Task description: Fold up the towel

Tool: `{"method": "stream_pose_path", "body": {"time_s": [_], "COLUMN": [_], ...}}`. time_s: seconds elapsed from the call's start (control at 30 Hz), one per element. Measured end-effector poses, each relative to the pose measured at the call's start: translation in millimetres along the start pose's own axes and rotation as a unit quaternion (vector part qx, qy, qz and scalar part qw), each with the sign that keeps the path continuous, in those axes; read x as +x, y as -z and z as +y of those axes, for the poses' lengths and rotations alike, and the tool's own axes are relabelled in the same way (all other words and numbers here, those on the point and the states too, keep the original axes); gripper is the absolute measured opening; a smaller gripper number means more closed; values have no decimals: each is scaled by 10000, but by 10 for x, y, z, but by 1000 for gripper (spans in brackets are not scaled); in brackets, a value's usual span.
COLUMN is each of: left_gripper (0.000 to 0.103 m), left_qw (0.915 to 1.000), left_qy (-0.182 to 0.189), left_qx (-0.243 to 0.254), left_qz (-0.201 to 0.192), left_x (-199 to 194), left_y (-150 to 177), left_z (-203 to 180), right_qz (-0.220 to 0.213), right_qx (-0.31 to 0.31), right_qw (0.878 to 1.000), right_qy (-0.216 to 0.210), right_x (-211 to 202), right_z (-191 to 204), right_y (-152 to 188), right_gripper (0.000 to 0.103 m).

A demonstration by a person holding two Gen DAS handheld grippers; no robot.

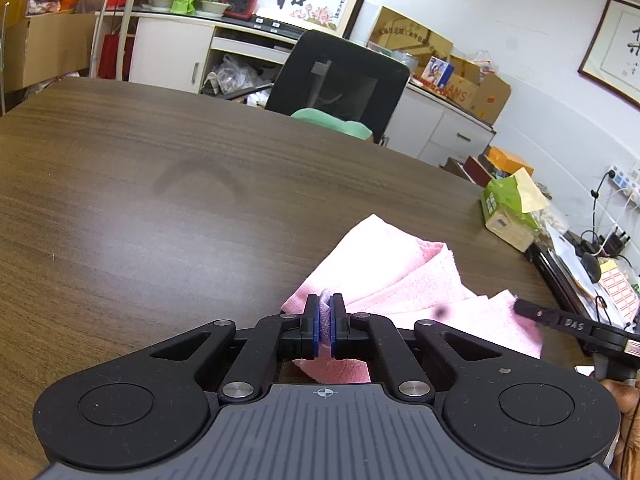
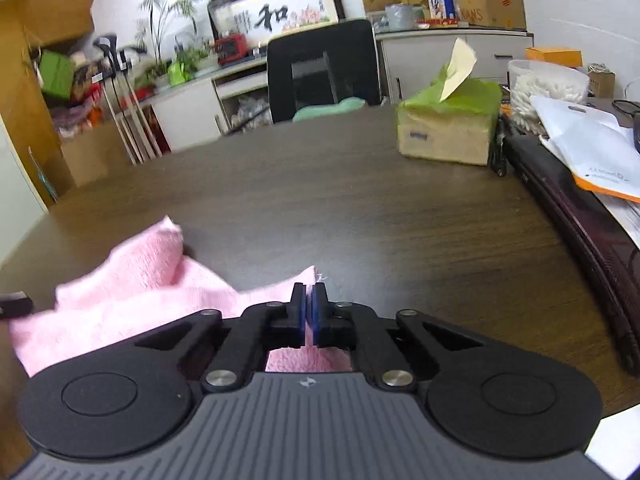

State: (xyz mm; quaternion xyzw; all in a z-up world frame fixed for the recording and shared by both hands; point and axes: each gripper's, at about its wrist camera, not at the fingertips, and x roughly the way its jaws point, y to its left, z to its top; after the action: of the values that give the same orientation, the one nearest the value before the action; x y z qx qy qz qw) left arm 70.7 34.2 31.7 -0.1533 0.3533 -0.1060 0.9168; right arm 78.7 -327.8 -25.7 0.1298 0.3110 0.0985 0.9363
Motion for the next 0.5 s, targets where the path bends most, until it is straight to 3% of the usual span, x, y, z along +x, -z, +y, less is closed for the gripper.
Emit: {"method": "stream_pose_path", "body": {"time_s": [0.33,0.5], "left_gripper": [4,4], "left_qw": [9991,9976], "left_qy": [275,501], "left_qx": [-318,-335], "left_qz": [-86,-333], "left_x": [-155,-453], "left_y": [-27,-28], "left_z": [121,162], "right_qz": [-551,-901], "right_qx": [479,273], "right_qw": [9929,9830], "right_qy": [-936,-1574], "right_x": [-470,-871], "right_z": [-98,22], "right_y": [-127,-98], "right_gripper": [3,3]}}
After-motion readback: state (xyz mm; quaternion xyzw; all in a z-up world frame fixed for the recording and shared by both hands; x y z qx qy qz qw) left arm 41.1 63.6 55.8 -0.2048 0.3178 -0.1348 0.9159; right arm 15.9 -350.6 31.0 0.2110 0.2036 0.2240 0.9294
